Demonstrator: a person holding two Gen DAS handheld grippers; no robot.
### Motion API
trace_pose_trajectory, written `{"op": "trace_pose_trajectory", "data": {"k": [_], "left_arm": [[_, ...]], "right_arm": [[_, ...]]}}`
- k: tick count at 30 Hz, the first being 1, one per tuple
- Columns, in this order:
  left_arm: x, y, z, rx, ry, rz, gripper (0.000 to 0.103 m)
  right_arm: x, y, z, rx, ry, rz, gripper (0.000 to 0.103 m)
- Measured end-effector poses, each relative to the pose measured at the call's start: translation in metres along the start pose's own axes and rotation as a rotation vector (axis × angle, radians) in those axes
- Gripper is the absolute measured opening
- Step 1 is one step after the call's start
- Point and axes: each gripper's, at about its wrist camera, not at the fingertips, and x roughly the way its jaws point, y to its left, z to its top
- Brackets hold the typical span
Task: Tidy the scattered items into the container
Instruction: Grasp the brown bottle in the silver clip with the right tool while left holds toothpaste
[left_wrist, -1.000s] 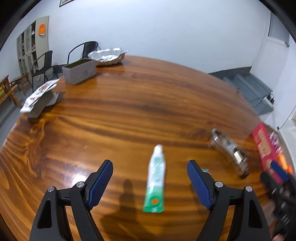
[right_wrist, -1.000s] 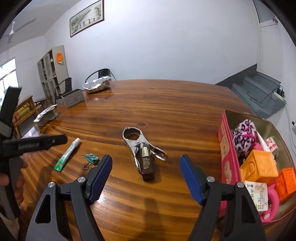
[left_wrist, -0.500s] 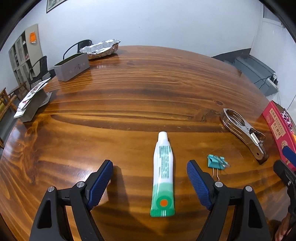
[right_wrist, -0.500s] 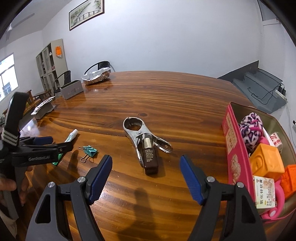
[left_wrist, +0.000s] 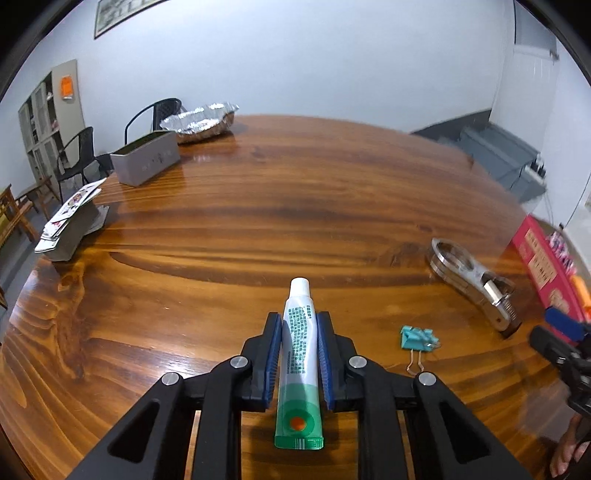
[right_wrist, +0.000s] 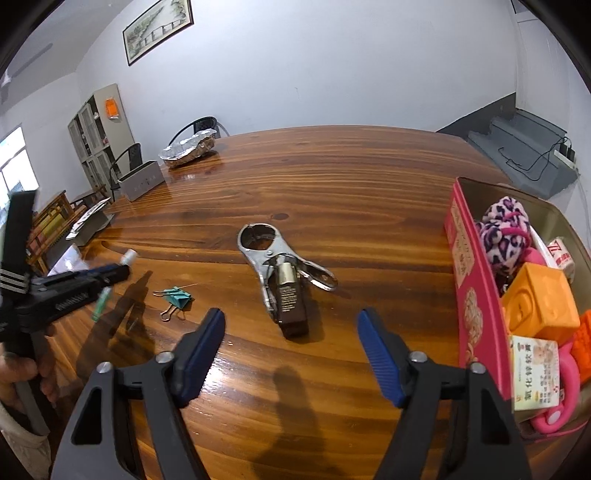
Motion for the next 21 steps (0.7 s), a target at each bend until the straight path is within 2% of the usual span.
{"op": "trace_pose_trajectory", "data": {"k": [3, 5, 9, 13, 18, 21], "left_arm": [[-0.002, 0.003, 0.001, -0.018, 0.002, -0.016, 0.02], [-0.003, 0.001, 0.0, -0.014, 0.004, -0.027, 0.02], [-0.004, -0.004, -0.002, 0.004, 0.003, -0.038, 0.02], [-0.005, -0.004, -0.003, 0.0, 0.007, -0.048, 0.02], [-0.01, -0.002, -0.003, -0.012, -0.003, -0.057, 0.02], [-0.01, -0.002, -0.004, -0.013, 0.001, -0.067, 0.02]], "right_arm": [[0.004, -0.003, -0.001, 0.003, 0.02, -0.02, 0.051], [0.007, -0.004, -0.002, 0.004, 0.03, -0.047, 0.049], [0.014, -0.008, 0.002, 0.033, 0.037, -0.053, 0.048], [0.03, -0.005, 0.006, 0.054, 0.089, -0.012, 0.048], [0.04, 0.016, 0.009, 0.002, 0.118, -0.006, 0.048], [0.041, 0.02, 0.008, 0.002, 0.122, 0.01, 0.042]]}}
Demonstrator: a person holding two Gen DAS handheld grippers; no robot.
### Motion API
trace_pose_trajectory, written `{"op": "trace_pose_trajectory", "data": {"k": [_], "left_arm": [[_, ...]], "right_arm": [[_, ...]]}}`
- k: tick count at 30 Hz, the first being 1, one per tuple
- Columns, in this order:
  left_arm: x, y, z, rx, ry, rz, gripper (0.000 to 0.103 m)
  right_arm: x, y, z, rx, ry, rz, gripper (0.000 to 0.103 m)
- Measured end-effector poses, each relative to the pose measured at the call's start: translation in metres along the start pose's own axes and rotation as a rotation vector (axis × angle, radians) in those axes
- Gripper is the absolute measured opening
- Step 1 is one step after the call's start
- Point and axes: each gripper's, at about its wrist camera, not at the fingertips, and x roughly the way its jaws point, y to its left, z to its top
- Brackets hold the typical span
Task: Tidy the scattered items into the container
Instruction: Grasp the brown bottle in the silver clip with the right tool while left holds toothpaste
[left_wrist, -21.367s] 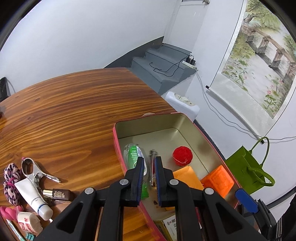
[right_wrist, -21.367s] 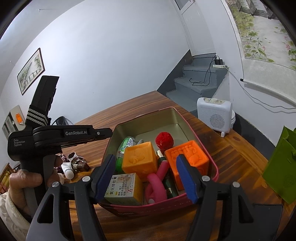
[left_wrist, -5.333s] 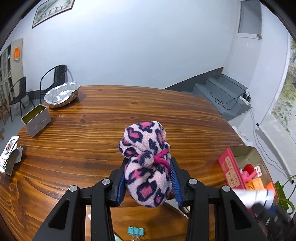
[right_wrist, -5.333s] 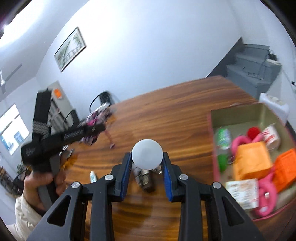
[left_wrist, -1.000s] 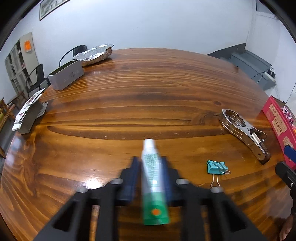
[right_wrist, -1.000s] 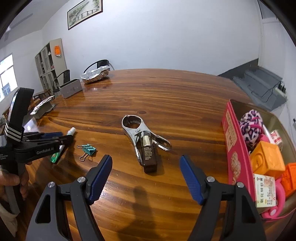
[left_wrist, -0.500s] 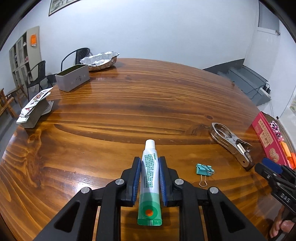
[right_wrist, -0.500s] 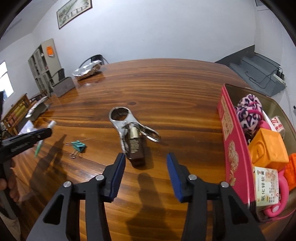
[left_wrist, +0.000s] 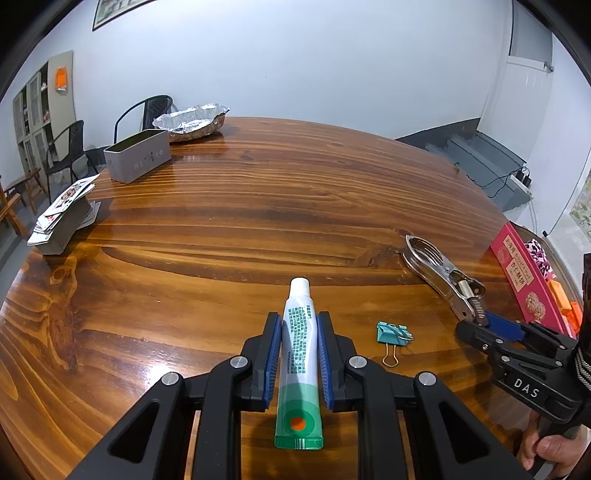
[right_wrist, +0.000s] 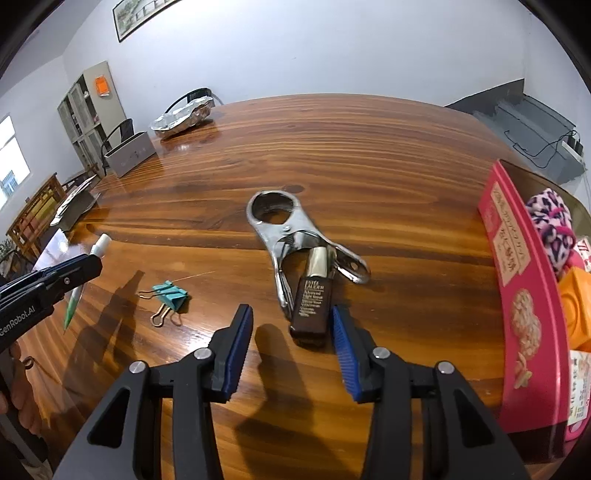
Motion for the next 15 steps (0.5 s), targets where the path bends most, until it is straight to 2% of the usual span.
{"op": "trace_pose_trajectory", "data": {"k": [3, 6, 11, 15], "left_arm": [[-0.002, -0.002, 0.0, 0.005, -0.002, -0.007, 0.02], [-0.001, -0.003, -0.001, 0.006, 0.001, -0.011, 0.02], [-0.002, -0.004, -0.001, 0.004, 0.001, -0.016, 0.02], [-0.002, -0.005, -0.002, 0.001, 0.002, -0.02, 0.02]], "right_arm": [[-0.002, -0.002, -0.003, 0.011, 0.003, 0.08, 0.042], [-0.003, -0.005, -0.005, 0.034, 0.002, 0.072, 0.042], [-0.006, -0.026, -0.003, 0.174, -0.006, 0.114, 0.042], [-0.008, -0.033, -0.002, 0.216, -0.016, 0.085, 0.042]]}}
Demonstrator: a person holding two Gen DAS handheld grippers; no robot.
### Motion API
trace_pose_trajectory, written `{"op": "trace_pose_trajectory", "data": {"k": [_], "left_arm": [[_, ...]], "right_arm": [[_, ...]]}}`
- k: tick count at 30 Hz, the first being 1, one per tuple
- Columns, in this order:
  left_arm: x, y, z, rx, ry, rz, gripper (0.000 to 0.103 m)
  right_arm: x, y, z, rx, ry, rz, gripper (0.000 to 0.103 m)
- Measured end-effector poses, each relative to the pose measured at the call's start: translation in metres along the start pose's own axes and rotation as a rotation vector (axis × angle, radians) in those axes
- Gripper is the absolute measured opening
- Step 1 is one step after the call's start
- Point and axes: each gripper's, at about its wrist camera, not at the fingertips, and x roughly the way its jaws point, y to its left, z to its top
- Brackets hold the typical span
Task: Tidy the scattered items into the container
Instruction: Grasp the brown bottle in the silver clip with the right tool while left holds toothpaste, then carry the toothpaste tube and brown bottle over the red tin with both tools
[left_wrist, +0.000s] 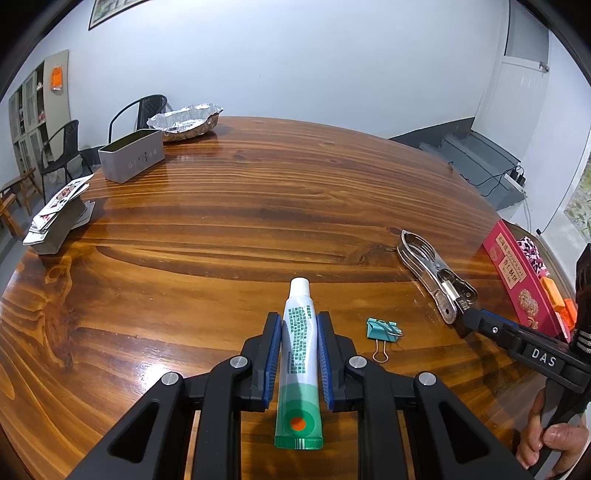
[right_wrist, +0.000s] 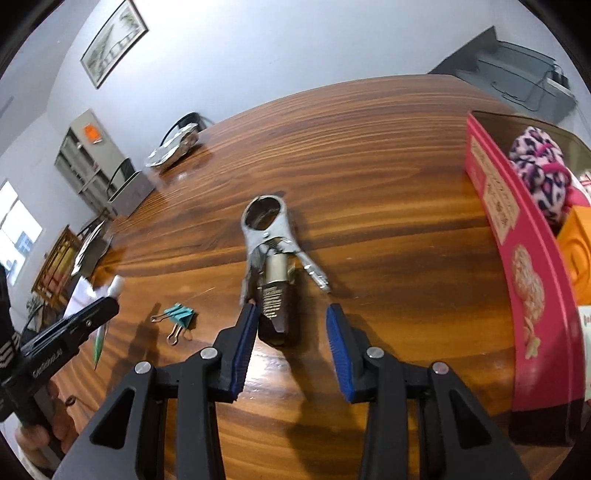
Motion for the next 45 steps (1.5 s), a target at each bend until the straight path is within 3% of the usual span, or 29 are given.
{"op": "trace_pose_trajectory", "data": {"k": [4, 24, 34, 37, 45], "left_arm": [[-0.001, -0.001, -0.001, 0.0, -0.002, -0.006, 0.02], [-0.001, -0.005, -0.002, 0.005, 0.003, -0.022, 0.02], [-0.003, -0.006, -0.002, 0.004, 0.001, -0.025, 0.02], [-0.004, -0.006, -0.003, 0.005, -0.001, -0.027, 0.021], [-0.009, -0.007, -0.002, 0.007, -0.018, -0.033, 0.021]], "right_arm": [[-0.001, 0.005, 0.001, -0.023, -0.018, -0.071, 0.042], [0.012, 0.032, -0.004, -0.177, 0.036, -0.015, 0.04], [0.022, 0.036, 0.005, -0.166, 0.019, -0.062, 0.04], [0.02, 0.038, 0.002, -0.181, 0.02, -0.074, 0.024], [0.001, 0.035, -0.011, -0.141, 0.003, -0.012, 0.022]]}}
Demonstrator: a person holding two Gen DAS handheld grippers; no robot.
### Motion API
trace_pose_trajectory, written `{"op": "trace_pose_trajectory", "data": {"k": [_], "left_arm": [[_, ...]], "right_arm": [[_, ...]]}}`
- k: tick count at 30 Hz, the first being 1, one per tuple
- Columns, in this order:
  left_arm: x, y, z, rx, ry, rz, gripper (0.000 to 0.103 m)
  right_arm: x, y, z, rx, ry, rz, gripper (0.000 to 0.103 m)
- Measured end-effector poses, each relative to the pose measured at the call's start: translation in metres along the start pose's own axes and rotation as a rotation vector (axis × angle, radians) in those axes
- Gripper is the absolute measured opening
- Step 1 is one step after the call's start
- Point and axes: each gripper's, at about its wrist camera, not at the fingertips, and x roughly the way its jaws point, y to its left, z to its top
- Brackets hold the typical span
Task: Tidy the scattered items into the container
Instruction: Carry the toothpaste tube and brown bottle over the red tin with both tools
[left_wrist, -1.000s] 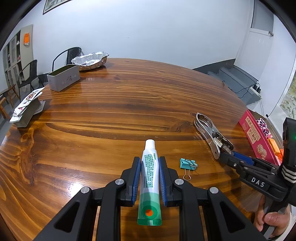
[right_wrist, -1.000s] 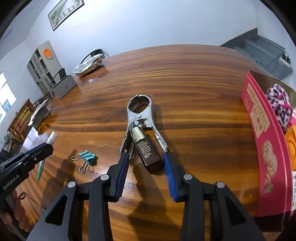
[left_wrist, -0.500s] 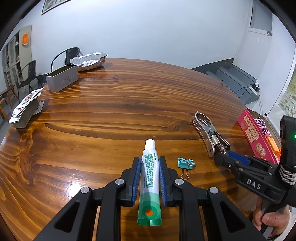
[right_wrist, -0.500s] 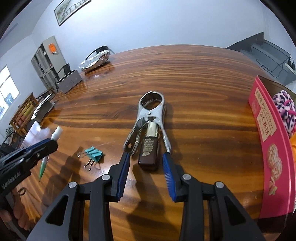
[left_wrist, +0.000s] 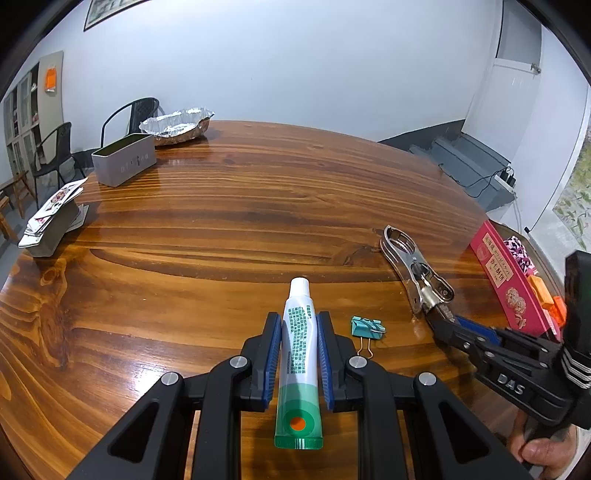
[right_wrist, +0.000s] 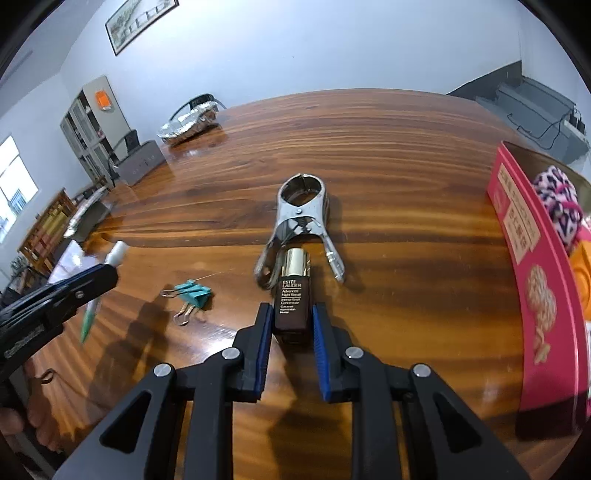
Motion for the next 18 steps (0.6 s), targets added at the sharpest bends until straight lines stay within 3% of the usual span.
{"op": "trace_pose_trajectory", "data": {"k": [5, 10, 18], "left_arm": [[0.001, -0.003, 0.0, 0.008, -0.001, -0.001, 0.021], [0.002, -0.002, 0.0, 0.001, -0.003, 0.008, 0.021], [0.005, -0.007, -0.002, 0.015, 0.005, 0.006, 0.021]], "right_arm": [[-0.026, -0.002, -0.001, 0.033, -0.078, 0.05, 0.021], [-0.034, -0.011, -0.005, 0.078, -0.091, 0.072, 0.021], [-0.074, -0.032, -0.006, 0.154, -0.205, 0.051, 0.022]]}}
